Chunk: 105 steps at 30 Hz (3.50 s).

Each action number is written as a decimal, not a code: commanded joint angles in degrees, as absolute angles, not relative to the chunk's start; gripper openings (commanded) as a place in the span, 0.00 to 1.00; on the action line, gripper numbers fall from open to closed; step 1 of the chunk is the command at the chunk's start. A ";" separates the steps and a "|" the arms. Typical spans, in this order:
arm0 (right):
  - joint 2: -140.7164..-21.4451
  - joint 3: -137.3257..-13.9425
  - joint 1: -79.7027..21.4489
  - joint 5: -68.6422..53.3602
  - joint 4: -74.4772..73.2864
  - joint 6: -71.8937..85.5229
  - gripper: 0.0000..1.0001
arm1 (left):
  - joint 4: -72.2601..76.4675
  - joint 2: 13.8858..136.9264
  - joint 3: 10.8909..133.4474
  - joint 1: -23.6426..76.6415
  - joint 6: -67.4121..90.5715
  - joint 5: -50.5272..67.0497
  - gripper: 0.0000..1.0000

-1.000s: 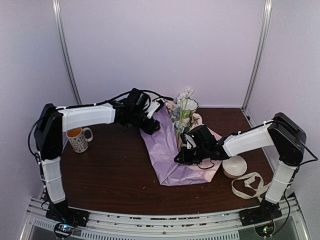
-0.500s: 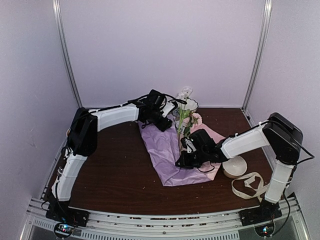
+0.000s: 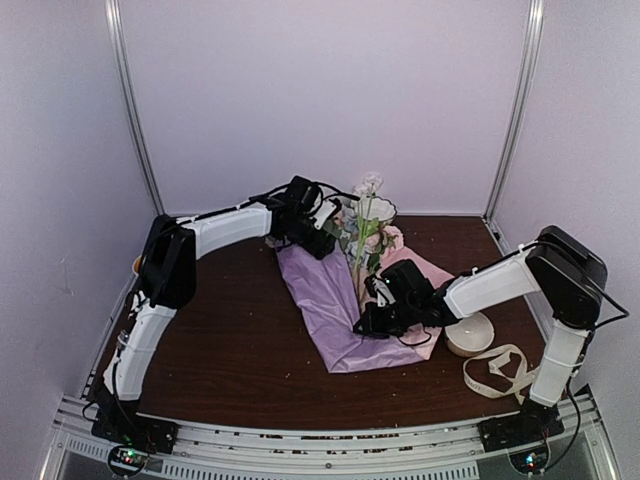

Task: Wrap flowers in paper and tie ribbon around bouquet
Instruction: Press the fold line on the 2/3-folded wrapping paper.

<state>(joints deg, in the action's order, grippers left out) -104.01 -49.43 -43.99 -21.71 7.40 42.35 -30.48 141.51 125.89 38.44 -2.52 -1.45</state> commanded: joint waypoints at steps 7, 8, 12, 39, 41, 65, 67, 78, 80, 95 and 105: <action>-104.83 -49.73 -43.69 -21.54 1.55 42.01 0.00 | -21.47 114.69 97.93 25.89 11.24 12.08 0.80; -105.04 -49.86 -43.65 -21.72 1.48 41.93 0.00 | -20.01 112.99 94.44 24.87 12.91 12.83 0.80; -105.61 -50.49 -43.55 -21.78 0.66 41.32 0.00 | -16.84 110.45 85.25 24.08 14.61 14.45 0.80; -105.39 -53.45 -43.51 -21.05 -3.42 38.94 0.00 | 3.65 128.37 84.49 21.62 31.98 34.01 0.59; -105.40 -53.65 -43.51 -21.06 -3.46 38.85 0.00 | 4.03 129.06 84.98 21.56 32.79 34.86 0.57; -100.50 -54.23 -43.49 -20.08 -7.73 37.22 0.00 | -1.09 128.73 86.68 20.24 30.35 28.24 0.00; -101.01 -54.88 -43.44 -20.27 -7.88 37.20 0.00 | -2.98 127.36 86.51 20.66 27.58 28.16 0.00; -102.57 -54.80 -43.33 -21.57 -6.30 37.86 0.00 | -15.71 108.12 70.71 42.66 -7.28 24.17 0.00; -102.72 -54.70 -43.33 -21.55 -5.93 37.89 0.00 | -18.03 108.56 70.83 46.03 -10.00 24.04 0.00; -102.51 -53.09 -43.40 -22.63 -2.81 38.99 0.00 | -27.34 120.00 79.44 44.72 -9.36 19.11 0.00; -103.15 -53.33 -43.34 -23.20 -3.82 38.20 0.00 | -17.51 119.47 79.24 32.90 4.20 16.47 0.00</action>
